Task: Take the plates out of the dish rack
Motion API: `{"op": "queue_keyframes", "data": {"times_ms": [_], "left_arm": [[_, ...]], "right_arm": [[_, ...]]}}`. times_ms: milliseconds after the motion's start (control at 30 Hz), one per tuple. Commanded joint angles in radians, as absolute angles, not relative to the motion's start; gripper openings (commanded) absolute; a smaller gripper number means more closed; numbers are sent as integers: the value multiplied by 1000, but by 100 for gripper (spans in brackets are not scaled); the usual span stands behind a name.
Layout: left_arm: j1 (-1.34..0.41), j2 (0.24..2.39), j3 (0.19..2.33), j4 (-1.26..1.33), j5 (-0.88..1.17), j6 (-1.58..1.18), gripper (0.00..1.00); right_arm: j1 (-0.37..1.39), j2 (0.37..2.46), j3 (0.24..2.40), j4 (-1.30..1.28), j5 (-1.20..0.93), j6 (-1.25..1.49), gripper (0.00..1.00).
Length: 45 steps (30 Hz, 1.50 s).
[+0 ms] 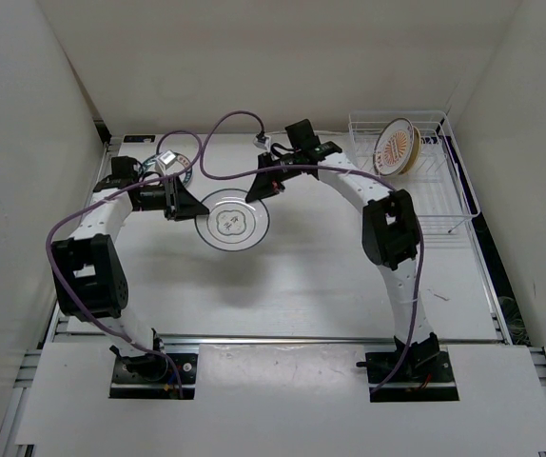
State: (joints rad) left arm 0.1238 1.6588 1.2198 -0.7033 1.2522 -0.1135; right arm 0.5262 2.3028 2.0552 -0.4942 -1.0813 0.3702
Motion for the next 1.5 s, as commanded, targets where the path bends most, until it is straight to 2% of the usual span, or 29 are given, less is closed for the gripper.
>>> {"op": "queue_keyframes", "data": {"times_ms": [0, 133, 233, 267, 300, 333, 367, 400, 467, 567, 800, 1100, 1367, 1467], "left_arm": [[123, 1638, 1241, -690, 1272, -94, 26], [123, 1638, 1241, -690, 1272, -94, 11], [123, 1638, 1241, -690, 1284, -94, 11], [123, 1638, 1241, -690, 1284, -94, 11], [123, 1629, 1241, -690, 1284, -94, 11], [123, 1629, 1241, -690, 1284, -94, 11], [123, 1617, 1232, -690, 1284, -94, 11], [123, 1617, 1232, -690, 1284, -103, 11], [123, 1599, 1220, -690, 1284, -115, 11], [123, 1598, 1198, -690, 1275, -124, 11], [123, 1712, 1327, -635, 1255, -251, 11], [143, 2009, 1719, -591, 1158, -374, 11], [256, 2233, 2000, -462, 1069, -540, 11], [307, 2289, 2039, -431, 1019, -569, 11]], "right_arm": [[535, 2298, 2129, -443, -1143, 400, 0], [535, 2309, 2129, -434, -1134, 400, 0], [535, 2298, 2129, -434, -1134, 410, 0], [535, 2284, 2120, -434, -1124, 410, 7], [522, 2275, 2111, -448, -1105, 400, 19], [509, 2263, 2111, -497, -1074, 400, 35], [497, 2231, 2096, -520, -1042, 367, 57], [462, 2211, 2080, -540, -1011, 351, 63], [424, 2137, 2016, -597, -893, 306, 68], [342, 2018, 1924, -667, -735, 211, 69], [236, 1735, 1691, -686, -723, 175, 72], [218, 1392, 1399, -833, -675, 29, 73], [101, 1293, 1244, -1011, -603, -147, 77], [45, 1293, 1221, -1029, -603, -178, 77]]}}
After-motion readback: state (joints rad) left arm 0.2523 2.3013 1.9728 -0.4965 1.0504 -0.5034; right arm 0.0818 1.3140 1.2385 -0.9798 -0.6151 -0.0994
